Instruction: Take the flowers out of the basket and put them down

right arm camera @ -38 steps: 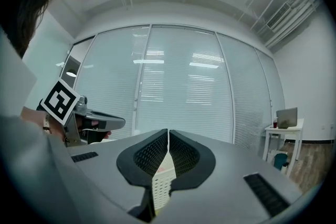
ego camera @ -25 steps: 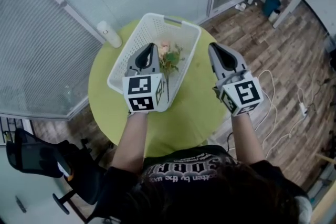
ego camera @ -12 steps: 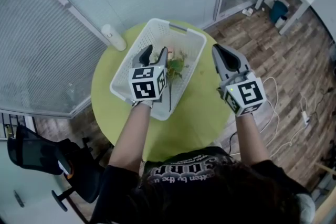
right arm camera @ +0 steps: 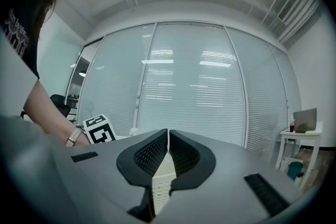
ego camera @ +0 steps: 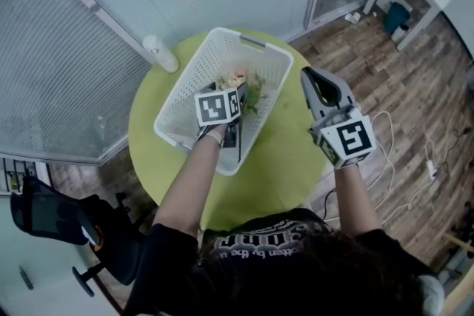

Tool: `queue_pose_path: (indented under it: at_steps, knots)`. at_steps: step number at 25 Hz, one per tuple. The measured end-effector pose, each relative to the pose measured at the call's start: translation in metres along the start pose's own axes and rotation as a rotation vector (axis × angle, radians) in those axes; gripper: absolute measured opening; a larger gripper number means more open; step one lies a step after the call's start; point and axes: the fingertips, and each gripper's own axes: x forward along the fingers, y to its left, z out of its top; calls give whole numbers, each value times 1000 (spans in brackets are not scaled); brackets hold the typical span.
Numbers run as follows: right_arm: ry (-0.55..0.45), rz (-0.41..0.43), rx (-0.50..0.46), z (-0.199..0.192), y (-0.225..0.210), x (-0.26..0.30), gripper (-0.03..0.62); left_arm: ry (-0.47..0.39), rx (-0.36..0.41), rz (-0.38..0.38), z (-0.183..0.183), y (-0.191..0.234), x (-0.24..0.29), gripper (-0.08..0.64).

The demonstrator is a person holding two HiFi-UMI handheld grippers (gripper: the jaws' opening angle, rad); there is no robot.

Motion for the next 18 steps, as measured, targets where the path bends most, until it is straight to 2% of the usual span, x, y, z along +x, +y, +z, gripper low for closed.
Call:
queue_pose_path:
  at_steps: [7, 11, 18]
  knots:
    - [15, 11, 6, -4, 3, 1, 31, 121, 34, 44, -35, 15, 25, 382]
    - [28, 13, 6, -7, 1, 0, 31, 214, -3, 38, -60, 11, 38, 380]
    - [37, 6, -4, -10, -2, -7, 31, 343, 5, 4, -87, 2, 46, 361]
